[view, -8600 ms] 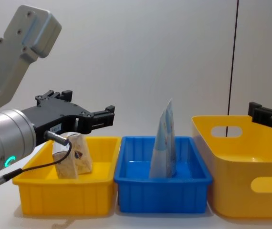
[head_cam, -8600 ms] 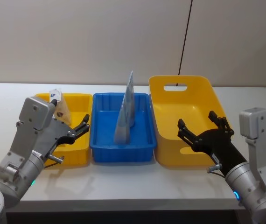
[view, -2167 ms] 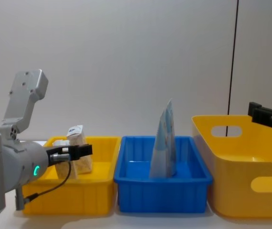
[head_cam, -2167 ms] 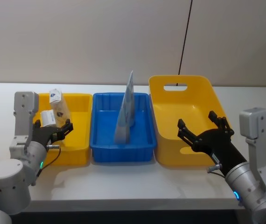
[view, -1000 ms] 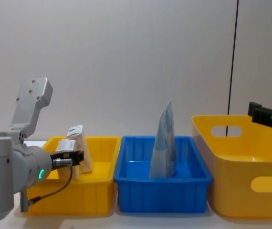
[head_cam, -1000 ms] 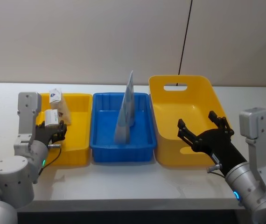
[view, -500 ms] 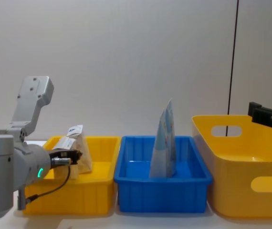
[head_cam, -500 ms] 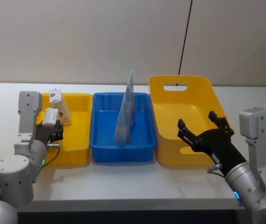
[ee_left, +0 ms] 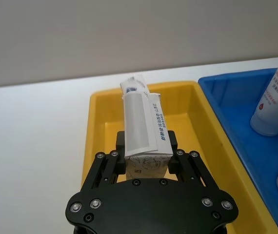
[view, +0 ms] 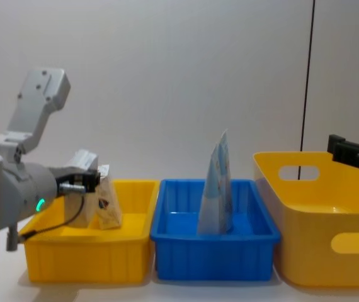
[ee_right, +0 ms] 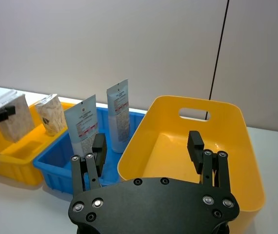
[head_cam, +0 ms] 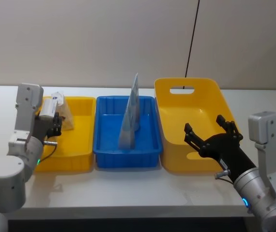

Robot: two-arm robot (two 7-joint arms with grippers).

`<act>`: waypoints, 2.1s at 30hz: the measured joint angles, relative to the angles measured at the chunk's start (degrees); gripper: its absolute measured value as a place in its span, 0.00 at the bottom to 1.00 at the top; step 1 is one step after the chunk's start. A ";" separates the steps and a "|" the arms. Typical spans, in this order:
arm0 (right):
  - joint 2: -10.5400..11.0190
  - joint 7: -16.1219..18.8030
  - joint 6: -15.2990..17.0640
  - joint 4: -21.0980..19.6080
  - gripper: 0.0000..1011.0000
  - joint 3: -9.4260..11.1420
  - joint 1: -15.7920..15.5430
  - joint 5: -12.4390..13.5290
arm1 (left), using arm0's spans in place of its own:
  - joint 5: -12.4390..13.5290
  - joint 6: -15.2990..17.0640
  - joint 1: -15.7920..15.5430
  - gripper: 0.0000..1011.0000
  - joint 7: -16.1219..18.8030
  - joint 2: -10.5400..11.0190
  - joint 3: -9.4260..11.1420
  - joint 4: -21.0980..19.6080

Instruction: Bimanual collaborative sorting of washing and personal care products

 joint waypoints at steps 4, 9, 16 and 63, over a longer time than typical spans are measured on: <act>0.00 0.00 0.00 0.00 0.99 0.00 0.00 0.00 | 1.19 -0.05 0.73 0.41 -1.47 1.88 0.72 -3.33; 0.00 -0.01 0.00 0.00 0.99 0.00 0.00 0.00 | 2.07 -0.35 1.51 0.41 -3.89 4.25 1.35 -7.13; 0.00 0.00 0.00 0.00 0.99 0.00 0.00 0.00 | 2.42 -1.20 2.40 0.41 -8.45 7.87 1.94 -12.14; 0.00 0.00 0.00 0.00 0.99 0.00 0.00 0.00 | -12.07 -13.65 -2.73 0.41 -49.57 24.72 4.69 -17.78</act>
